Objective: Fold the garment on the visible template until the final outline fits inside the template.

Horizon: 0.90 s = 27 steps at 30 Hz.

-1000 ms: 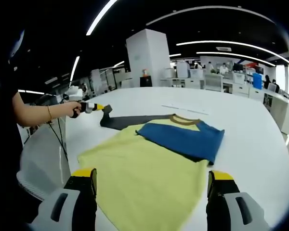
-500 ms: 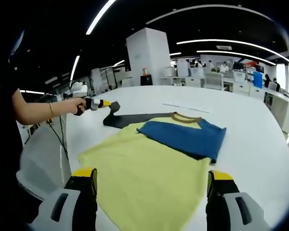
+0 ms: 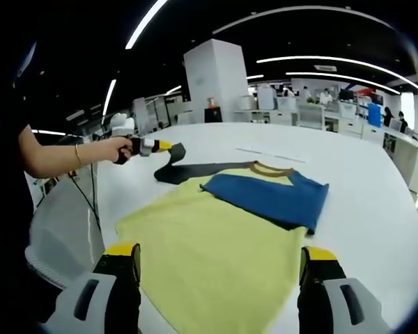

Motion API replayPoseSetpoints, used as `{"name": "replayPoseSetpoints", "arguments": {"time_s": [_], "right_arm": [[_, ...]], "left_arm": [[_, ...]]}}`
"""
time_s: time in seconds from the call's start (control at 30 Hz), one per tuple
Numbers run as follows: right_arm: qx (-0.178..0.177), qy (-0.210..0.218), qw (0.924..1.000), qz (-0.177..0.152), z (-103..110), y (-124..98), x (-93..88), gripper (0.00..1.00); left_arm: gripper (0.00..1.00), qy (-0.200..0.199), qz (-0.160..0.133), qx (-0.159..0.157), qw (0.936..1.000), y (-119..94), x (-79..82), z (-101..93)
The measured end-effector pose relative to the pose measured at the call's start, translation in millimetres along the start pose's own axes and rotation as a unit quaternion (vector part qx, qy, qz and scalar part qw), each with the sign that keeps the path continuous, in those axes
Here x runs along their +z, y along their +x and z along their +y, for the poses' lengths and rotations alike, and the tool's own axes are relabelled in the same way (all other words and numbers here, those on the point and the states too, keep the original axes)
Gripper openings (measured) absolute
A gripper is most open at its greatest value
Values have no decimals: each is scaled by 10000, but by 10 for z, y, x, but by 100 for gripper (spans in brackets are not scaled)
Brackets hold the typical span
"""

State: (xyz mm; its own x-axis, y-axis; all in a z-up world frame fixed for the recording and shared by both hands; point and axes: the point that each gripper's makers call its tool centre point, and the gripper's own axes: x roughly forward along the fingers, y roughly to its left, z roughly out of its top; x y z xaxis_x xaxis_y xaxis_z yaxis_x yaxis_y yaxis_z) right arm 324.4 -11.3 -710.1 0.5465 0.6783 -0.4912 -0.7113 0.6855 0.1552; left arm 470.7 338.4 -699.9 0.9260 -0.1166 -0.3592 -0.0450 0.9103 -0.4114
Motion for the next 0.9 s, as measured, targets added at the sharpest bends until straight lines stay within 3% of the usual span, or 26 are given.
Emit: {"name": "replayPoseSetpoints", "arguments": {"time_s": [0.9], "right_arm": [[52,16,10000,28,28,23,-42,94]], "left_arm": [[0,30,211,-791,9966,282,-153,-812]]}}
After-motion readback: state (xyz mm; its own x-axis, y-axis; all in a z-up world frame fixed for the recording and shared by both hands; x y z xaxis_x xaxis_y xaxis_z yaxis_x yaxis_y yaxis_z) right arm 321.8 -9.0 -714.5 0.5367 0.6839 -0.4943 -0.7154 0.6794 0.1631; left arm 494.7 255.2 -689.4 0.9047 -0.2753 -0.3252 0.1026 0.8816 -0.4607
